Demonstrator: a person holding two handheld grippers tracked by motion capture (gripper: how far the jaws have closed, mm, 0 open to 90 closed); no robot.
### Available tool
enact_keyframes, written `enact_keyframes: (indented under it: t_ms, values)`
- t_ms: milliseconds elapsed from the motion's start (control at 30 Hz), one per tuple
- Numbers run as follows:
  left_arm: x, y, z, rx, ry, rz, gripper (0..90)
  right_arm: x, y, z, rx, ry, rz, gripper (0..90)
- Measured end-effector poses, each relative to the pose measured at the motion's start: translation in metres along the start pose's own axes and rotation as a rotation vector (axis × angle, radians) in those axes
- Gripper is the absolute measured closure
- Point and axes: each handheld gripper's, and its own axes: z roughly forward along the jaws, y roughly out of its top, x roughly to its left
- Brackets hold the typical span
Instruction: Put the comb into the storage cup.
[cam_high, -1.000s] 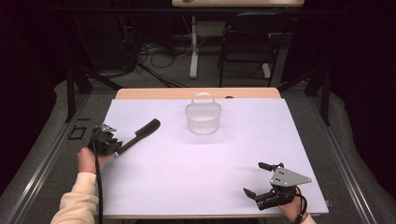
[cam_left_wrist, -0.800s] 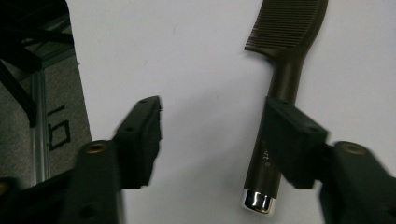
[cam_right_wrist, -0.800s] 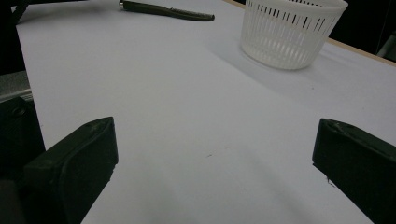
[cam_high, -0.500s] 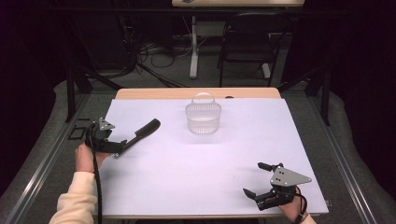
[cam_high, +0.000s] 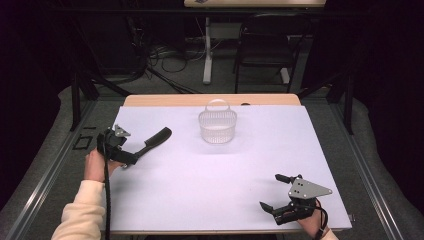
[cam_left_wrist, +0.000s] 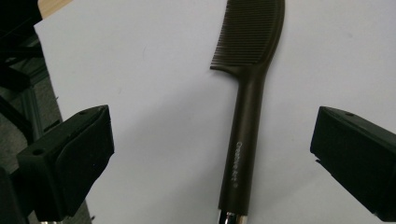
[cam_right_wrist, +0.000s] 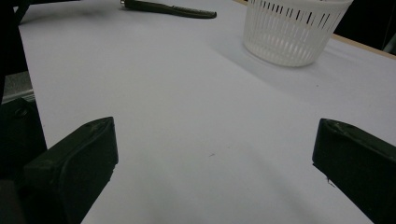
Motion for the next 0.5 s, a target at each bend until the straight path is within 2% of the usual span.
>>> enact_keyframes:
  t_ms: [200, 333, 500]
  values:
    - [-0.002, 0.017, 0.007, 0.041, -0.033, 0.039, 0.0, 0.000, 0.000, 0.000, 0.002, 0.000, 0.003, 0.0]
    - [-0.005, 0.027, 0.011, 0.087, -0.058, 0.069, 1.0, 0.000, 0.000, 0.000, 0.006, 0.002, 0.003, 0.0]
    - [-0.006, 0.036, 0.018, 0.118, -0.056, 0.064, 0.4, 0.000, -0.001, 0.000, 0.005, -0.002, 0.001, 0.0]
